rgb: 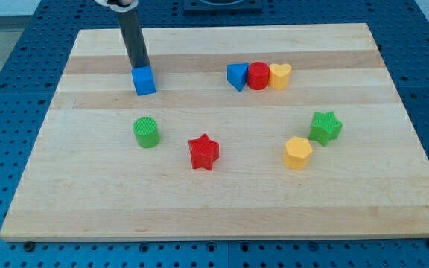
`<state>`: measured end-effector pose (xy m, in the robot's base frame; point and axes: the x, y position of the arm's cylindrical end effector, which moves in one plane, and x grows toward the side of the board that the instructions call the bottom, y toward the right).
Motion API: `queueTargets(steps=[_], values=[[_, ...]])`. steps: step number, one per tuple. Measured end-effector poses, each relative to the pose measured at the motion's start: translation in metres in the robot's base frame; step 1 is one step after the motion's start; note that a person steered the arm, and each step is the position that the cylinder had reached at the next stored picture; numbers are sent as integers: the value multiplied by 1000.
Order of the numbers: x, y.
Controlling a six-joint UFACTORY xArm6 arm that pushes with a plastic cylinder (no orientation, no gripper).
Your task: Place the blue cube to the left of the blue triangle
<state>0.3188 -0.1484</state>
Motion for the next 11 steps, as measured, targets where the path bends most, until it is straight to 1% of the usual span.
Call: queueTargets(steps=[1,2,3,4,5,7,8,9,10,11], values=[[15,12],[12,-3],[13,-49],[51,-73],[74,-62],[68,-13],[68,-33],[52,-44],[44,-20],[44,42]])
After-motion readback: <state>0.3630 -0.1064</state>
